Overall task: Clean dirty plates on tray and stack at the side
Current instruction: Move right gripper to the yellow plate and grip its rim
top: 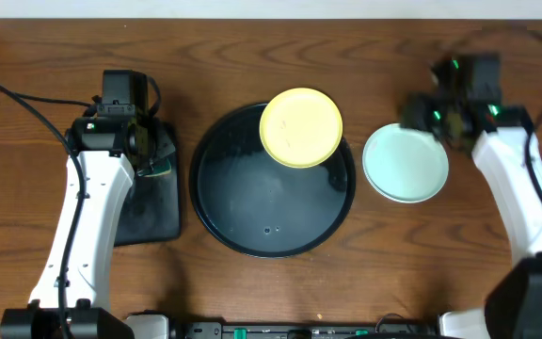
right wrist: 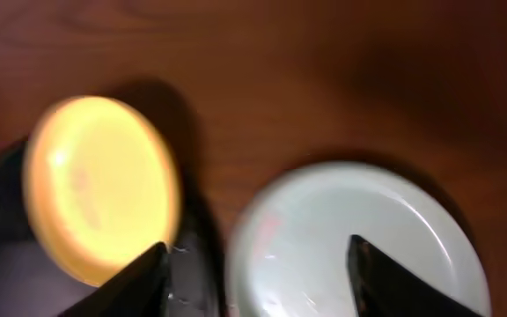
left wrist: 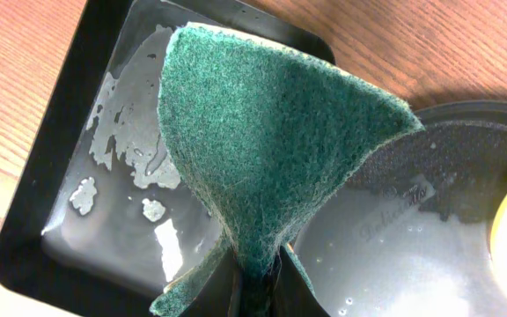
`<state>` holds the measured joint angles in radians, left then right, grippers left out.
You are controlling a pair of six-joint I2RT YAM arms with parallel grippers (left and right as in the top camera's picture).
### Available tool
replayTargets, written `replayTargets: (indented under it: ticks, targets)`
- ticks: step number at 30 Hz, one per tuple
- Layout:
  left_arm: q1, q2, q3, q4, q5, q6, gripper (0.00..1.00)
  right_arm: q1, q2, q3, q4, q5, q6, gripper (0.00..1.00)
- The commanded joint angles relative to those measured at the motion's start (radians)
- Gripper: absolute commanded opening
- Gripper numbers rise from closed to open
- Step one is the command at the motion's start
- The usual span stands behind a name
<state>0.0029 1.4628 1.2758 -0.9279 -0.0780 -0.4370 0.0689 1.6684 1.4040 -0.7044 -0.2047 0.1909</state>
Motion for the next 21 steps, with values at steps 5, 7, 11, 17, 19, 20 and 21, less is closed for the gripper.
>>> replayTargets:
  ticks: [5, 7, 11, 17, 19, 20, 21]
  targets:
    - [0.003, 0.004, -0.002, 0.004, -0.012, 0.017, 0.07, 0.134, 0.391, 0.386, -0.089, -0.108, -0.208, 0.63]
    - [0.003, 0.004, -0.002, 0.004, -0.012, 0.017, 0.07, 0.151, 0.447, 0.412, -0.089, -0.127, -0.231, 0.59]
    - [0.003, 0.004, -0.002, 0.004, -0.012, 0.018, 0.07, 0.178, 0.528, 0.415, -0.086, -0.089, -0.233, 0.49]
    - [0.003, 0.004, -0.002, 0.004, -0.012, 0.018, 0.07, 0.183, 0.609, 0.415, -0.097, -0.069, -0.233, 0.25]
    - [0.003, 0.004, -0.002, 0.003, -0.013, 0.018, 0.07, 0.183, 0.621, 0.415, -0.103, -0.069, -0.233, 0.15]
    - [0.003, 0.004, -0.002, 0.003, -0.013, 0.018, 0.07, 0.183, 0.621, 0.415, -0.107, -0.068, -0.230, 0.11]
    - [0.003, 0.004, -0.002, 0.003, -0.012, 0.018, 0.07, 0.183, 0.621, 0.415, -0.108, -0.068, -0.230, 0.07]
